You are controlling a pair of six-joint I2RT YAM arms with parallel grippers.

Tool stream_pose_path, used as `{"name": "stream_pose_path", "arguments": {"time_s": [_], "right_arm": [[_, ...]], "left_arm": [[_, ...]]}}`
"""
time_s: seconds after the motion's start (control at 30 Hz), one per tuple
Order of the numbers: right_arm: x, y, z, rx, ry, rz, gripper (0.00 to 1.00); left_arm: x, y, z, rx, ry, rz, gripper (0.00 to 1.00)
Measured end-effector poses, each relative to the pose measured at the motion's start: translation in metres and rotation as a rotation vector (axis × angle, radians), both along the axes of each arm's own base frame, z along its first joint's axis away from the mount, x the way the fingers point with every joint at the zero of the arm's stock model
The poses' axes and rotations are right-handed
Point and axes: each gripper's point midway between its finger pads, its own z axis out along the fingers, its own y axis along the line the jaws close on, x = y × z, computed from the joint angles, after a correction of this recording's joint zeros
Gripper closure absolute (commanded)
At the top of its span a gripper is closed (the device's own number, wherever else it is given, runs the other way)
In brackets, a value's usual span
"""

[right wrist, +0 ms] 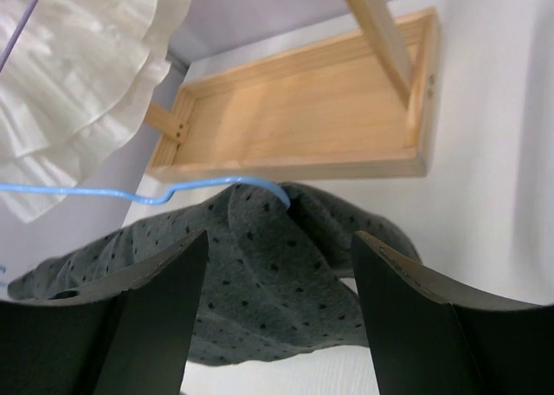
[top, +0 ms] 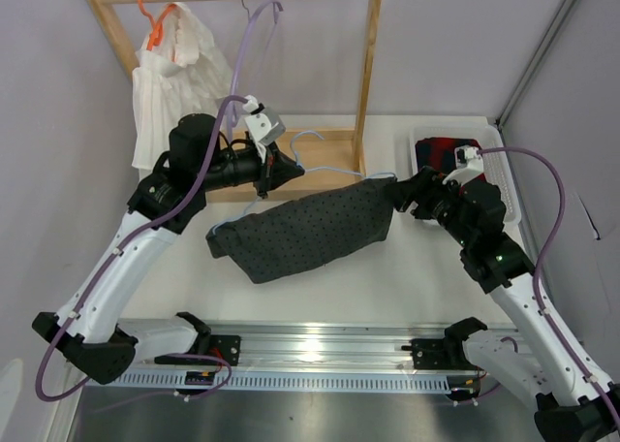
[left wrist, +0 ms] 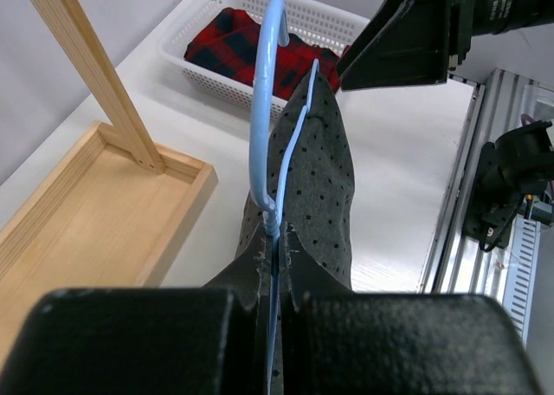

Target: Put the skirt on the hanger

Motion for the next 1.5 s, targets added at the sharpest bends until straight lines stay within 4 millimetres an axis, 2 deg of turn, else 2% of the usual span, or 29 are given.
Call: {"name": "stream_pose_path", "arguments": {"time_s": [0.23,0.4,0.43,0.53,0.63,0.73,1.0,1.23,1.37,1.4,1.43,1.5], "right_arm": [[-0.007,0.013,-0.017,0.014,0.036,0.078,0.37],[-0.007,0.015,-0.022,0.027,0.041,0.086,0.57],[-0.007,0.016,-0.022,0.030,0.044,0.089,0.65],[-0.008,0.017,-0.023,0.038,0.049,0.090,0.80],[-0.008,0.014,-0.021,0.044,0.046,0.073,0.88],[-0.012,0.010,-0.016,0.048,0.032,0.060,0.90],[-0.021,-0.006,0.002,0.058,-0.011,0.006,0.96],[-0.022,-0.009,0.001,0.056,-0.002,0.003,0.99],[-0.022,-0.006,-0.001,0.060,0.011,0.022,1.00],[-0.022,-0.005,-0.001,0.062,0.012,0.025,0.96],[-0.022,-0.005,-0.002,0.062,0.013,0.027,0.78],[-0.022,-0.003,-0.004,0.061,0.022,0.034,0.63]], "left_arm": [[0.002,-0.005,0.002,0.001,0.015,-0.019,1.00],[0.001,-0.006,0.007,-0.008,0.015,-0.024,1.00],[0.001,-0.006,0.007,-0.009,0.014,-0.025,1.00],[0.001,-0.006,0.008,-0.013,0.016,-0.024,1.00],[0.002,-0.006,0.009,-0.017,0.015,-0.019,1.00],[0.007,-0.003,0.011,-0.028,0.023,0.001,1.00],[0.020,0.009,0.018,-0.075,0.045,0.063,1.00],[0.029,0.015,0.018,-0.127,0.094,0.086,1.00],[0.030,0.013,0.026,-0.164,0.094,0.079,1.00],[0.030,0.013,0.027,-0.171,0.094,0.077,1.00],[0.029,0.012,0.029,-0.179,0.095,0.070,1.00],[0.027,0.012,0.033,-0.192,0.090,0.062,1.00]]}}
